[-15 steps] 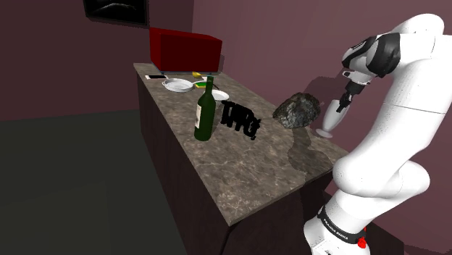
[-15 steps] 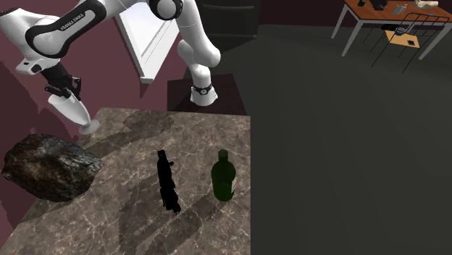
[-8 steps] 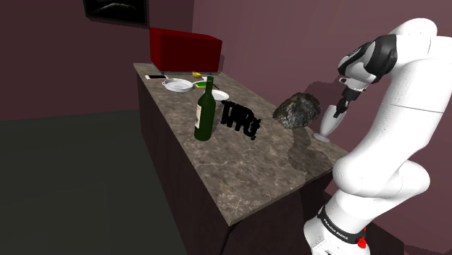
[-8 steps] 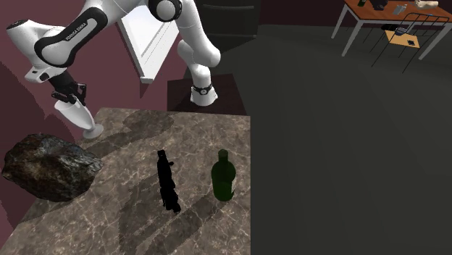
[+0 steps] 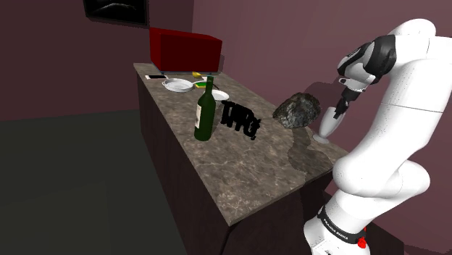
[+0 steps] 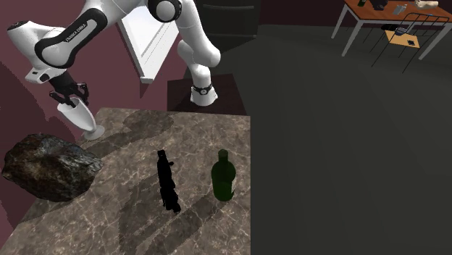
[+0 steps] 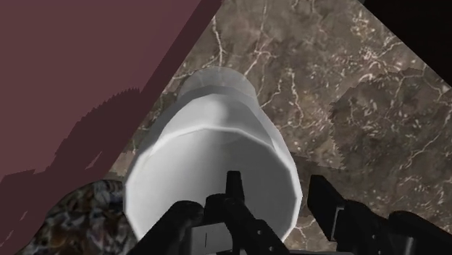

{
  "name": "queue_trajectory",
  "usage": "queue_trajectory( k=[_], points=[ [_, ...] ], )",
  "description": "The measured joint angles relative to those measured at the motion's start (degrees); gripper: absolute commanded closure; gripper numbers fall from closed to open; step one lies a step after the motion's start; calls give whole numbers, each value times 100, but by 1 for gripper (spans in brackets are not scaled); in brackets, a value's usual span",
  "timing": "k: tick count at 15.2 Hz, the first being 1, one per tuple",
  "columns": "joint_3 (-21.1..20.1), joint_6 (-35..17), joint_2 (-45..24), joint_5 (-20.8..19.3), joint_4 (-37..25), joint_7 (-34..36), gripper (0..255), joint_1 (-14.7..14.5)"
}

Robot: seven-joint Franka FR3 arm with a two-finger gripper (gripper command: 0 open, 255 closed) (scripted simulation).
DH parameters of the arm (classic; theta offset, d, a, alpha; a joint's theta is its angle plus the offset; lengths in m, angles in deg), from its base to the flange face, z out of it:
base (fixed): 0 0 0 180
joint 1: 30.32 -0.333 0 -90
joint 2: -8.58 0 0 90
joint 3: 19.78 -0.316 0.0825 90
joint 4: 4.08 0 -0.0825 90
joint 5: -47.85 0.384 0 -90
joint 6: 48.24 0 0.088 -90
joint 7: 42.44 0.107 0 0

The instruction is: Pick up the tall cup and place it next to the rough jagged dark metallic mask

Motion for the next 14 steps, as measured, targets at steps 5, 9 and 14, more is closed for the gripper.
queue_trajectory(
  k=[5,9,14],
  points=[
    [0,-1,1,0,-1,0,0,0],
    [49,467,198,-159,-327,137,0,-34],
    [73,639,212,-180,-479,122,0,0]
  ],
)
